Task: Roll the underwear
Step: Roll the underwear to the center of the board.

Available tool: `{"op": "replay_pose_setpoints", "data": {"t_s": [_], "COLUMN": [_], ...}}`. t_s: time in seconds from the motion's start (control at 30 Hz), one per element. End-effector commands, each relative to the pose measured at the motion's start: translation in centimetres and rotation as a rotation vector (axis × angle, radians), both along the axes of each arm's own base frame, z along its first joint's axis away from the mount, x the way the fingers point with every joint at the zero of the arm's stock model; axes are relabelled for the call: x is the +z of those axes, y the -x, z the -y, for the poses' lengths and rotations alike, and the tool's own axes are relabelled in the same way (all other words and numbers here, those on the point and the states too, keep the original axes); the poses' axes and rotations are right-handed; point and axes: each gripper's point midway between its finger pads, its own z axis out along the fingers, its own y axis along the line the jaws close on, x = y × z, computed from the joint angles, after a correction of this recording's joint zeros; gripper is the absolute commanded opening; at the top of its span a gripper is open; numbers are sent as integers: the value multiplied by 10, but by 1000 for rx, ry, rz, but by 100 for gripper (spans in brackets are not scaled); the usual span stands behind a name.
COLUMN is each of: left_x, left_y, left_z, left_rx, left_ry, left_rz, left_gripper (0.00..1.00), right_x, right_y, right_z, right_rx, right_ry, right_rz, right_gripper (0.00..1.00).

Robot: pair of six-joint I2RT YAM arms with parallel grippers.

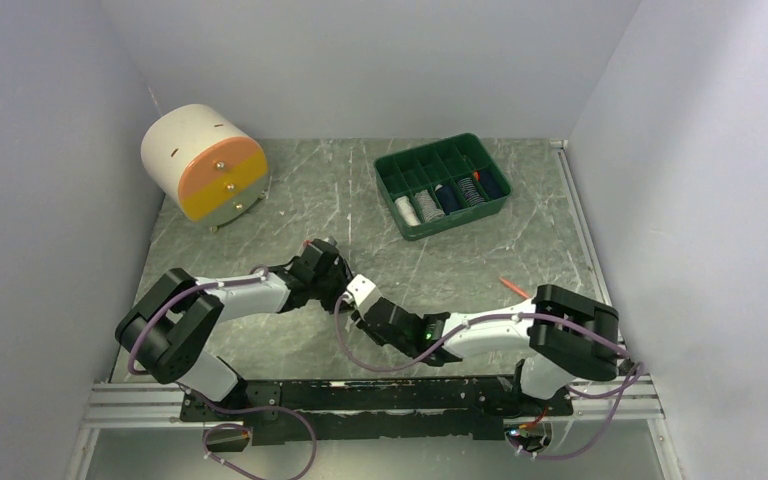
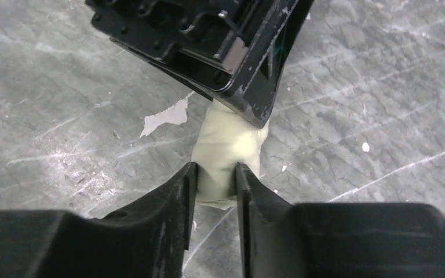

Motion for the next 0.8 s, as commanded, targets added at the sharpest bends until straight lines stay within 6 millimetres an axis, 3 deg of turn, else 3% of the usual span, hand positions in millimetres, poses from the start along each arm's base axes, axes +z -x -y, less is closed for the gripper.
{"op": "replay_pose_setpoints", "data": {"t_s": [0.0,0.1,0.27,0.4,0.53,0.63,0.77], "left_x": [-26,-21,-11,-12,-15,-22,-24], "left_y": [20,20,16,14,10,12,15], "left_z": [-21,-22,-16,-13,-10,-18,-15], "left_rx": [0,11,3,-1,-19,-10,5], "left_ry": [-117,-106,-66,-59,-76,-129,-86], "left_rz": [-87,-73,-35,-33,-39,-60,-57], "left_gripper": [46,55,63,61,51,39,37], "right_x": [4,-4,3,4,0,3,18], "right_y": [-11,-12,8,10,3,-6,-22], "right_z": [3,9,9,16,17,18,22], "right_rx": [-75,-66,90,124,107,81,31], "right_ry": [-24,-97,-423,-524,-512,-495,-440], "right_rz": [4,-118,-430,-555,-564,-538,-430], "right_gripper": [26,16,15,18,20,32,53]}}
